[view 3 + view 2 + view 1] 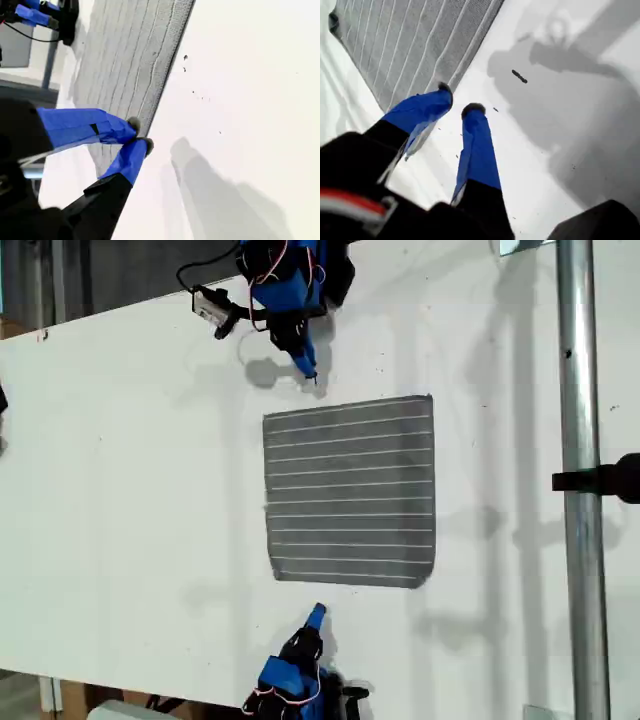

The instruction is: Grasp corners of a towel and fold twice.

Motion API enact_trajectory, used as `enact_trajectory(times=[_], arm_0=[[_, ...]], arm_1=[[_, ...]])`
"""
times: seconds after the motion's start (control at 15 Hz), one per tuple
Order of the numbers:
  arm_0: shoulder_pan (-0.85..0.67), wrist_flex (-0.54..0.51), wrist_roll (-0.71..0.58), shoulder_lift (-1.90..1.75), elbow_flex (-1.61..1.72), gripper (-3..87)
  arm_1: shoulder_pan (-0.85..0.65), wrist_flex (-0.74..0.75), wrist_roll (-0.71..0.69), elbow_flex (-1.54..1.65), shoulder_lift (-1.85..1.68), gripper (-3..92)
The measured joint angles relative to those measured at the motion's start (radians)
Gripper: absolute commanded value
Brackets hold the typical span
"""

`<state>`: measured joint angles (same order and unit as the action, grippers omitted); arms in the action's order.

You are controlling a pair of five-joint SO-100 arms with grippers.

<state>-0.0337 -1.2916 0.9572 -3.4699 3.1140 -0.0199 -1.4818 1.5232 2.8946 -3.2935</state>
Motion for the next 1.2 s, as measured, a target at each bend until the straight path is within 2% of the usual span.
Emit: enact_trajectory(times=[0.07, 0.13, 0.2, 0.27, 0.33, 0.47, 0.67, 0.87, 1.0, 1.07, 1.13, 1.2], arm_0=[[-0.005, 0.009, 0.011, 0.000, 0.000, -2.9], [-0.089, 0.031, 0.127, 0.002, 0.000, -2.9], [-0.156, 0.038, 0.324, 0.002, 0.000, -2.9], [-0.176, 0.040, 0.437, -0.002, 0.003, -2.9], [-0.176, 0.040, 0.476, -0.002, 0.003, -2.9], [-0.175, 0.040, 0.497, -0.002, 0.003, -2.9], [-0.179, 0.043, 0.500, -0.002, 0.003, -2.9], [-0.179, 0.043, 0.500, -0.002, 0.003, -2.9], [-0.179, 0.043, 0.500, -0.002, 0.003, -2.9], [-0.179, 0.043, 0.500, -0.002, 0.003, -2.9], [-0.179, 0.043, 0.500, -0.002, 0.003, -2.9], [-0.179, 0.043, 0.500, -0.002, 0.003, -2.9]], arm_1=[[0.017, 0.002, -0.014, -0.002, 0.008, -0.2], [0.084, 0.072, -0.112, -0.012, 0.018, -0.2], [0.092, 0.094, -0.166, -0.012, 0.025, -0.2], [0.098, 0.103, -0.186, -0.012, 0.028, -0.2], [0.107, 0.107, -0.199, -0.012, 0.035, -0.2], [0.120, 0.135, -0.244, -0.060, 0.092, -0.2], [0.178, 0.166, -0.394, -0.367, 0.503, -0.2], [0.293, 0.040, -0.554, -0.925, 1.152, -0.2], [0.383, -0.051, -0.577, -1.232, 1.459, -0.1], [0.434, -0.067, -0.575, -1.327, 1.540, 5.6], [0.480, -0.075, -0.560, -1.393, 1.597, 17.6], [0.517, -0.083, -0.523, -1.440, 1.632, 22.5]])
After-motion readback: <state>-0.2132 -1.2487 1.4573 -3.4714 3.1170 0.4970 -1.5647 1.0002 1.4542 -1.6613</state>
